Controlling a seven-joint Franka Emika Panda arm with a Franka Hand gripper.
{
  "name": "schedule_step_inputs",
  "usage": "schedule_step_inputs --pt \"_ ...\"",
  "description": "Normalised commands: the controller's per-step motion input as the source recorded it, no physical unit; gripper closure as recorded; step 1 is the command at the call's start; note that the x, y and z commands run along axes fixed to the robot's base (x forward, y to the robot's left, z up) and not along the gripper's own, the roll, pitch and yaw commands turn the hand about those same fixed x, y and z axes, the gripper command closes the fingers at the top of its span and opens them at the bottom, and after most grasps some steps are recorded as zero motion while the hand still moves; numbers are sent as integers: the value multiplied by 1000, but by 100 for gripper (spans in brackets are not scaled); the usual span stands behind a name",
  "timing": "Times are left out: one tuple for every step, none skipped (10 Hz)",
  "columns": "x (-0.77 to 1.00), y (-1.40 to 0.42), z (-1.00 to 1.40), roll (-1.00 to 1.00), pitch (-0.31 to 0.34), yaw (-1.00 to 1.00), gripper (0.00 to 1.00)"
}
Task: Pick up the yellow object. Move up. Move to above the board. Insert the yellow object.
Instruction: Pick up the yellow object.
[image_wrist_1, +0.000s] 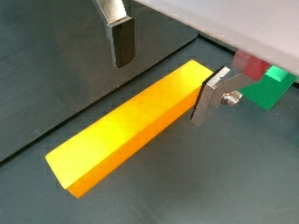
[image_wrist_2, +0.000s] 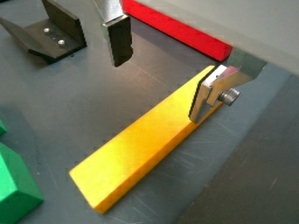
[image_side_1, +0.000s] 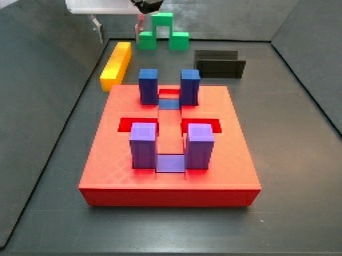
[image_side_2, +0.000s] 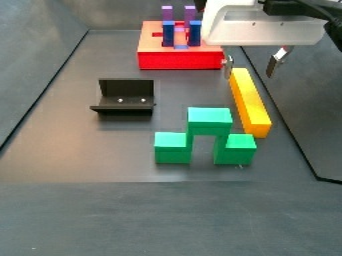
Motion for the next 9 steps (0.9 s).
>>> schedule_step_inputs --pt "174 -83 -211 89 0 77 0" --pt "0 -86 -349 83 0 34 0" --pt "-60 -49 -386 84 0 0 0" --pt "-120 0 -394 96 0 0 0" --pt "-109 49 -337 110 0 -74 0" --pt "0 103 -257 123 0 -134 0" --pt "0 40 -254 124 0 -154 0" --pt "0 20 -229 113 0 -154 0" --pt "0 23 -231 119 0 -146 0"
